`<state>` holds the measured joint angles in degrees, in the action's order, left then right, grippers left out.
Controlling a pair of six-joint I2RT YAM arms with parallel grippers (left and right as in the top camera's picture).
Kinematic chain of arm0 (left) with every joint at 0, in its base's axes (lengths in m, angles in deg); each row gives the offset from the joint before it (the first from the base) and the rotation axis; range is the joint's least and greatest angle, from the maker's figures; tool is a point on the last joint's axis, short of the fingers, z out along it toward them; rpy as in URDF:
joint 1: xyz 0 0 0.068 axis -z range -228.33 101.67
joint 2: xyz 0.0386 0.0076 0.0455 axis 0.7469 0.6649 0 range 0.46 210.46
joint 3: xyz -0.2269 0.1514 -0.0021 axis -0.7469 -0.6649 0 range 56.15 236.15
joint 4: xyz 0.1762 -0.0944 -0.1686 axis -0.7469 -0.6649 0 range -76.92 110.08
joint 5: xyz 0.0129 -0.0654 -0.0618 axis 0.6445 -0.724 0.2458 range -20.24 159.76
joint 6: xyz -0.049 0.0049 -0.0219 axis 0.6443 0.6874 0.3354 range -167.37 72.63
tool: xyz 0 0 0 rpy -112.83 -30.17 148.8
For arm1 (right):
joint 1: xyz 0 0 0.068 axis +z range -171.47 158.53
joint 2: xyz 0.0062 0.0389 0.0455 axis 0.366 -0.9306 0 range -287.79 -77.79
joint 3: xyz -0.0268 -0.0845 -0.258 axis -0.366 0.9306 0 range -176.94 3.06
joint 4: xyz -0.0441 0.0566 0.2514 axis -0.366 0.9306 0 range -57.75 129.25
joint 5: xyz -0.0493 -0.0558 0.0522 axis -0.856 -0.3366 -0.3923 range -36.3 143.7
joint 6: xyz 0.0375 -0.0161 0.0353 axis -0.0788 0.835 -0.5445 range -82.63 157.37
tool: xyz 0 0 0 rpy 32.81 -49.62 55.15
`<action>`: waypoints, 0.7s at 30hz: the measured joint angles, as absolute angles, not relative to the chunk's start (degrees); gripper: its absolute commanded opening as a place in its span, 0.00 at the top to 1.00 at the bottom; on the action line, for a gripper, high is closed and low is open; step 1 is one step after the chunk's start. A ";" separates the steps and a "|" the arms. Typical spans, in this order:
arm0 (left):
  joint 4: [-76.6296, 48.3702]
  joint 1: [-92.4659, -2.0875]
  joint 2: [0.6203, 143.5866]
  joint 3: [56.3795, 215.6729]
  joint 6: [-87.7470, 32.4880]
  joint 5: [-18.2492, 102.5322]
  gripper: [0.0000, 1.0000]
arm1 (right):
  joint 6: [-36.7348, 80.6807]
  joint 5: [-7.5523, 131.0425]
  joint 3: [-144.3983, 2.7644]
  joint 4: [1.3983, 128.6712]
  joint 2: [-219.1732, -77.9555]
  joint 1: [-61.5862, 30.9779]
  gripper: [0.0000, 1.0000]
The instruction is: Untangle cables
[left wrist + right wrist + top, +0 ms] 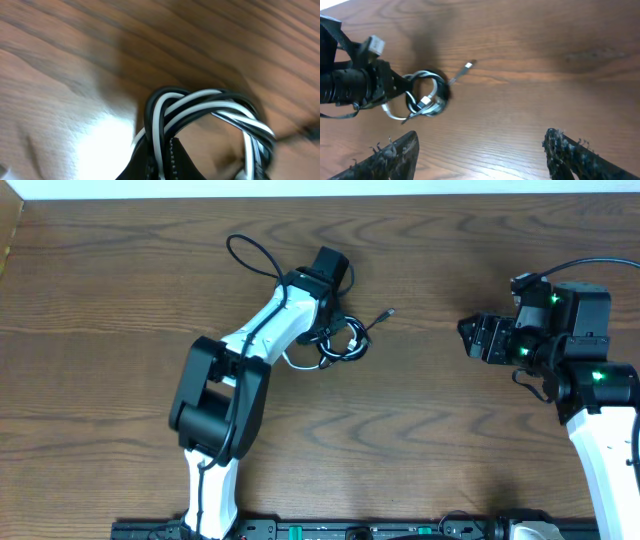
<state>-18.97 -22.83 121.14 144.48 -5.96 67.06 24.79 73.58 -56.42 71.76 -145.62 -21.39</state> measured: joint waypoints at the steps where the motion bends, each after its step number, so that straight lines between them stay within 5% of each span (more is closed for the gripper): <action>1: -18.97 -22.83 119.74 143.96 -7.42 64.94 0.92 | 24.73 74.87 -56.42 71.03 -145.62 -21.39 0.26; 10: -19.28 -22.81 102.17 143.44 -11.44 51.17 0.93 | 22.02 82.69 -56.47 66.79 -148.33 -19.88 0.32; 21: -17.33 -25.47 101.80 143.44 -8.95 41.49 0.93 | 21.23 96.25 -56.47 57.70 -162.72 -16.17 0.32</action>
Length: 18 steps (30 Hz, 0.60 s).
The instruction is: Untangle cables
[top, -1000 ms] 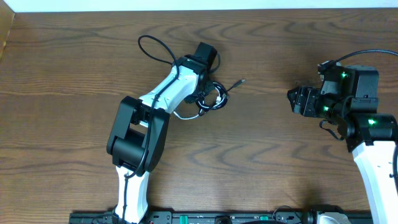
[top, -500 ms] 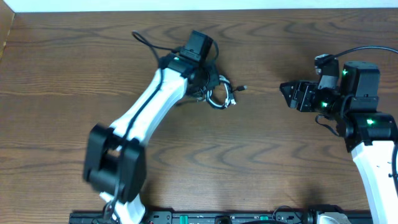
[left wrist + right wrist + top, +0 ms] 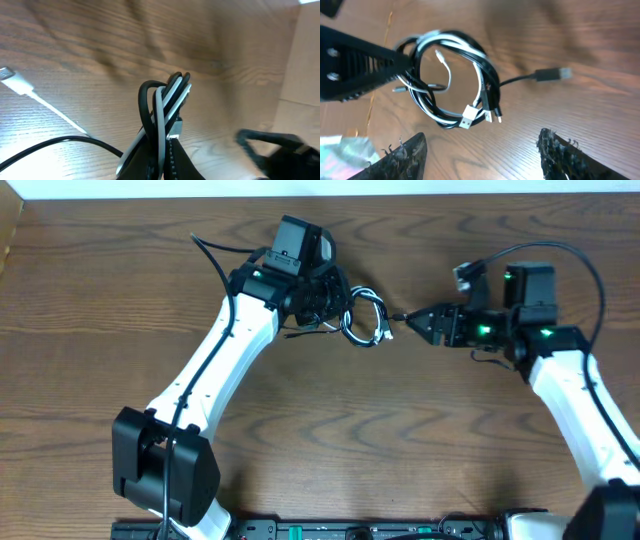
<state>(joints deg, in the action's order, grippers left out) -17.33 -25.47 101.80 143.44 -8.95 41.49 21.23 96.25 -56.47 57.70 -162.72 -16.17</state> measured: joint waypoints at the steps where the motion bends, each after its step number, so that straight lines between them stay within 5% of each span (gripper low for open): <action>1: -17.07 -25.63 101.80 143.44 -8.38 40.87 0.93 | 20.86 96.57 -56.47 56.02 -163.98 -15.32 0.32; 18: -4.35 -25.74 102.89 142.69 -1.04 22.40 0.93 | 0.99 78.80 -58.09 47.39 -180.01 -8.10 0.38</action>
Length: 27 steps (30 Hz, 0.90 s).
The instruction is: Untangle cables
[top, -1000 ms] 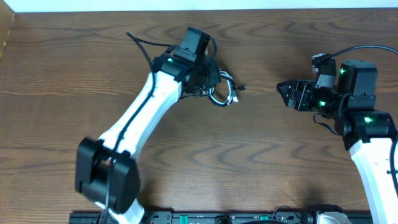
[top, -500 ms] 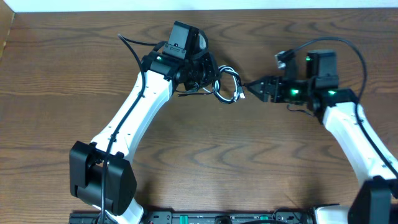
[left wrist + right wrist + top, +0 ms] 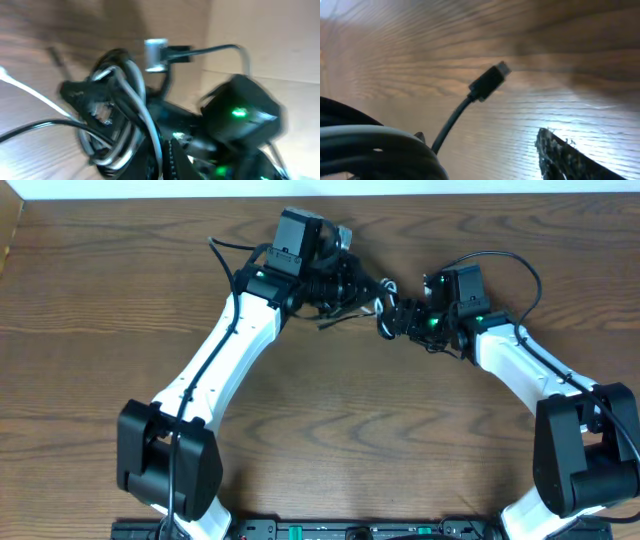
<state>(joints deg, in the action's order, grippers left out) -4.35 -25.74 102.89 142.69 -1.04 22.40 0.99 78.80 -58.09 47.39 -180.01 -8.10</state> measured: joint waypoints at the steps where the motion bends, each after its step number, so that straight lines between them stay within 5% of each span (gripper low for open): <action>1: -1.42 -26.13 103.24 142.61 0.34 20.15 0.93 | 0.86 77.36 -58.46 48.43 -180.42 -8.28 0.39; 13: 14.78 -34.98 103.37 142.32 12.86 6.89 0.93 | 2.50 72.20 -58.41 54.95 -183.00 -9.61 0.43; 26: -17.24 -39.59 103.11 142.95 -9.37 32.52 0.94 | 6.78 62.81 -58.24 63.14 -183.26 -10.20 0.45; 27: -18.36 -39.33 103.11 142.95 -10.66 33.33 0.83 | 6.89 62.52 -58.26 63.19 -183.26 -10.20 0.45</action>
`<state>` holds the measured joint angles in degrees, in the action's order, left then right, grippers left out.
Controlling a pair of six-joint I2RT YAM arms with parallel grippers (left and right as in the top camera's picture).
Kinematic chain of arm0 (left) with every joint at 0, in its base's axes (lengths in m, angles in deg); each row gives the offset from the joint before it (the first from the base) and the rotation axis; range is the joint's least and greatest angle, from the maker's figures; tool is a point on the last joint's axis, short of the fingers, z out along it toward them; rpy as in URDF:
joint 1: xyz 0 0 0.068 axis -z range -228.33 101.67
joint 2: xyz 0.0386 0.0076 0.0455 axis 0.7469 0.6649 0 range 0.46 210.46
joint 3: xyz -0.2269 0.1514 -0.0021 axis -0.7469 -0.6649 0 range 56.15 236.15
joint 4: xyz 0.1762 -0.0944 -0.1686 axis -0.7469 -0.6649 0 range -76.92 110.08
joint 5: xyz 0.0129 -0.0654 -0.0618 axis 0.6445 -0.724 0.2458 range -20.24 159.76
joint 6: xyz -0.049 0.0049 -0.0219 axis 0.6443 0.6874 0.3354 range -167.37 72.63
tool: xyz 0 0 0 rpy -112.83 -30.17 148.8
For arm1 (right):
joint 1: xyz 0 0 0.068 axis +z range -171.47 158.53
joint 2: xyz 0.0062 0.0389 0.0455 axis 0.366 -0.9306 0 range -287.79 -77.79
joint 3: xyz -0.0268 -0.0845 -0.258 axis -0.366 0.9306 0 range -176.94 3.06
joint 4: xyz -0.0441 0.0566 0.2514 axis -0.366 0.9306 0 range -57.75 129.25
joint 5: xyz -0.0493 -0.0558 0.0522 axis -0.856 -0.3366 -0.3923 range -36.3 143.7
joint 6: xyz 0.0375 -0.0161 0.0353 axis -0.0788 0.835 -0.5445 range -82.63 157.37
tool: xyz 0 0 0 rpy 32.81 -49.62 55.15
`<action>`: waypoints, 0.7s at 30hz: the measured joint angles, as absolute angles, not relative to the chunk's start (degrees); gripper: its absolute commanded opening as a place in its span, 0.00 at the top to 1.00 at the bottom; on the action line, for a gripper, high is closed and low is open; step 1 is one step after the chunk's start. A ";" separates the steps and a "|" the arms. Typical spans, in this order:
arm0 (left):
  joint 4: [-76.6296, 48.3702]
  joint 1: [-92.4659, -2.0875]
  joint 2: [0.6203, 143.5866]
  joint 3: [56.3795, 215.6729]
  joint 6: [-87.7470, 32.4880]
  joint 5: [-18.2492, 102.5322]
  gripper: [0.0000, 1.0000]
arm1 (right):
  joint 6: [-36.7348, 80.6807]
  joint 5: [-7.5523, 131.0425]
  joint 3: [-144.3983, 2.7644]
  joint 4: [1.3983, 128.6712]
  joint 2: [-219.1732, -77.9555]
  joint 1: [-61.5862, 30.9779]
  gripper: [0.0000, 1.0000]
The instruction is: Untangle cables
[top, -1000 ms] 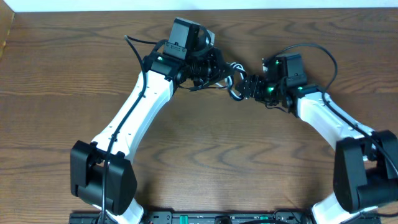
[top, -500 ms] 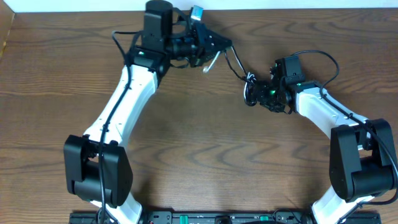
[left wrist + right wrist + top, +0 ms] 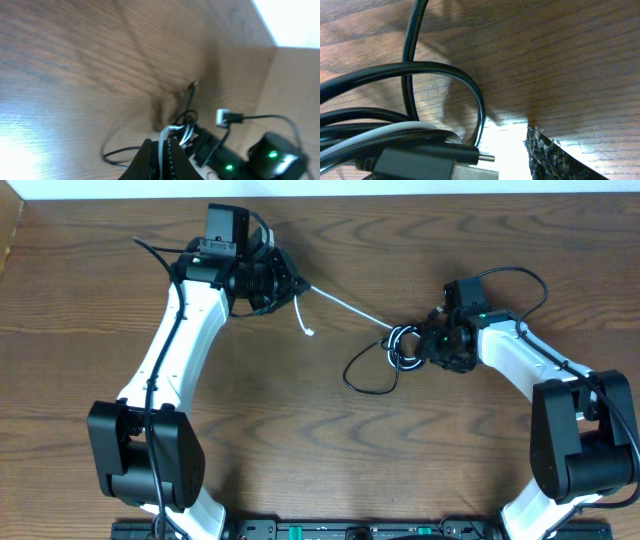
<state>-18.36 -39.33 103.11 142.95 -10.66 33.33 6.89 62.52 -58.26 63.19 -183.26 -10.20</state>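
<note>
My left gripper (image 3: pixel 283 283) is at the back left, shut on a white cable (image 3: pixel 345 308) that runs taut to a small coil of black and white cables (image 3: pixel 401 345). In the left wrist view the white cable (image 3: pixel 161 145) sits pinched between the dark fingers (image 3: pixel 176 161). My right gripper (image 3: pixel 425 345) is at the coil. In the right wrist view the coil (image 3: pixel 395 135) and a USB plug (image 3: pixel 435 167) fill the left side. One finger (image 3: pixel 555 157) stands apart from the plug; the other is hidden.
A black loop (image 3: pixel 365 375) trails from the coil toward the front. A loose white end (image 3: pixel 308 330) hangs below the taut cable. The table's back edge (image 3: pixel 400 192) runs close behind both arms. The right arm's own lead (image 3: pixel 520 275) arches over it.
The left gripper has moved left, away from the right one, and a length of white cable now stretches between them. The coil and the right gripper sit farther front and right.
The left gripper was shut on the tangled coil mid-table, with the right gripper open far to the right. Then the coil was at the back with the right gripper facing it, then touching it. Now the arms stand apart with white cable drawn out.
</note>
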 measured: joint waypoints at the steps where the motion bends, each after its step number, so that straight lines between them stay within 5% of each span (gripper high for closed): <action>1: -19.50 -38.92 103.11 143.00 -11.86 33.79 0.70 | 6.94 62.32 -58.26 63.23 -183.26 -10.20 0.45; 3: -23.19 -37.85 103.09 143.02 -15.33 33.90 0.45 | 7.04 61.62 -58.28 63.47 -183.26 -10.22 0.45; 6: -28.26 -35.38 103.06 143.06 -20.62 33.68 0.30 | 7.07 61.08 -58.33 63.89 -183.26 -10.22 0.44; 13: -31.98 -32.47 103.04 143.06 -24.95 34.73 0.37 | 7.20 60.69 -58.35 64.06 -183.26 -10.27 0.45; 21: -16.70 -23.84 110.01 143.24 -10.55 38.84 0.48 | 7.33 60.40 -58.39 64.26 -183.26 -10.27 0.44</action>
<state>-16.70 -23.84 110.01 143.24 -10.55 38.84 7.33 60.40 -58.39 64.26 -183.26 -10.27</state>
